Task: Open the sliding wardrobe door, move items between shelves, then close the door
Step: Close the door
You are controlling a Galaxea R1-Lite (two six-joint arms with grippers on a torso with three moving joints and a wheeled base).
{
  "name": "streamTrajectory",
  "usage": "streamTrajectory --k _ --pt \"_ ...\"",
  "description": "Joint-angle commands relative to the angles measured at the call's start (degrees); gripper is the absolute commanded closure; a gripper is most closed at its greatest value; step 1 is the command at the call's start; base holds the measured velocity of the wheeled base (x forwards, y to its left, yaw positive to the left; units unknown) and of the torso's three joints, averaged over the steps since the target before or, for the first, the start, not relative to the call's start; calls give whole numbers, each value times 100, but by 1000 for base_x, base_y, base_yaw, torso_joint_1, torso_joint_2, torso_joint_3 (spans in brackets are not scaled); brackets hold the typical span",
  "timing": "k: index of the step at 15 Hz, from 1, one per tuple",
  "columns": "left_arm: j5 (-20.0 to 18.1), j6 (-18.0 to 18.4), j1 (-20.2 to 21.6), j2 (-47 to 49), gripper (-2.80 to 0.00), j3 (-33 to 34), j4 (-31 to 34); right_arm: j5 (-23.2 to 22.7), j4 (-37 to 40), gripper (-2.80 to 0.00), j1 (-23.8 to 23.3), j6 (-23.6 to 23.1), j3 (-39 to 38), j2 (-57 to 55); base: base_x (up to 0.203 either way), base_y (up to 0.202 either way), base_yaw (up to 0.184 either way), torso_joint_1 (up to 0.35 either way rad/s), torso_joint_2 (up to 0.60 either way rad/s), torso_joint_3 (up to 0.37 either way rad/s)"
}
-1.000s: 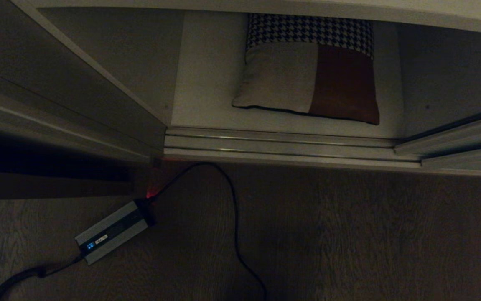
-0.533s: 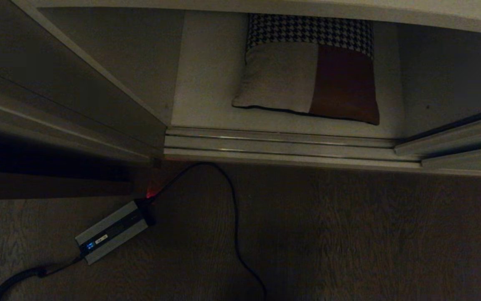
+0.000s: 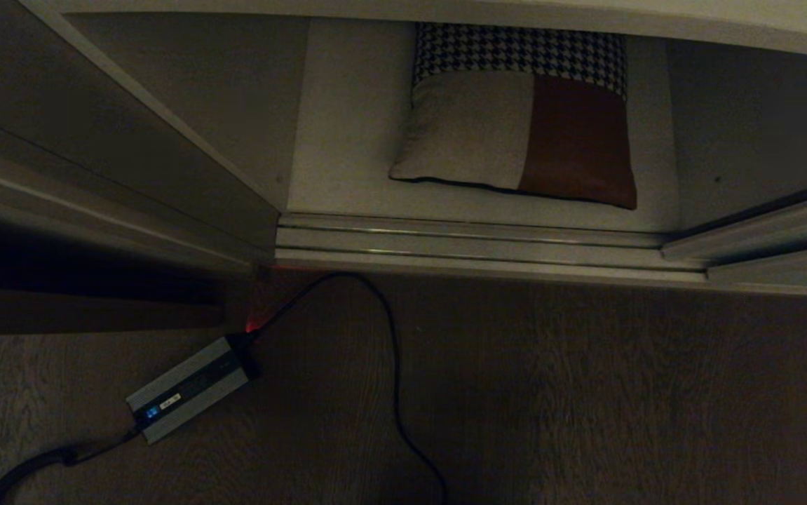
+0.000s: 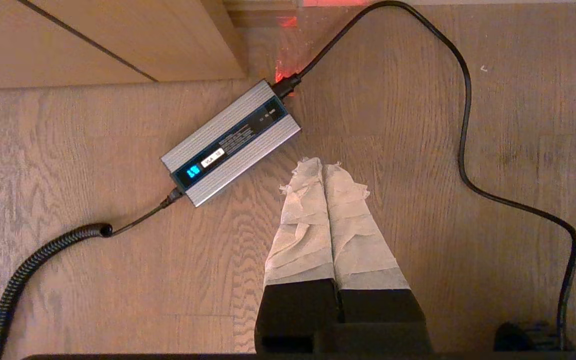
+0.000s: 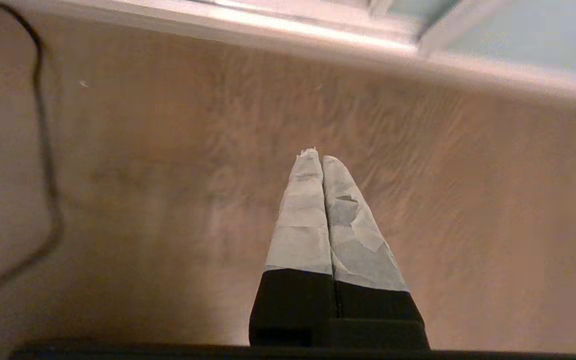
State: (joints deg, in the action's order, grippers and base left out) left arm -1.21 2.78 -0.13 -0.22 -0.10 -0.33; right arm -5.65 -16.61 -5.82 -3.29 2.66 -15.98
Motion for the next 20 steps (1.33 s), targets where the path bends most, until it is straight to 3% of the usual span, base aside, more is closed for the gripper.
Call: streamTrajectory --k 1,7,13,20 --pt "-2 3 -3 13 0 1 -2 64 -83 0 176 -178 -285 74 0 0 0 0 0 0" --pt "-2 -1 1 13 0 1 -7 428 1696 0 561 -155 -281 1605 0 0 0 0 0 0" --pt "-2 3 -4 13 0 1 -2 407 1701 0 564 -301 -292 1604 0 0 0 0 0 0" --pt "-2 3 -4 13 0 1 -2 442 1696 0 564 82 -292 1606 0 0 0 0 0 0"
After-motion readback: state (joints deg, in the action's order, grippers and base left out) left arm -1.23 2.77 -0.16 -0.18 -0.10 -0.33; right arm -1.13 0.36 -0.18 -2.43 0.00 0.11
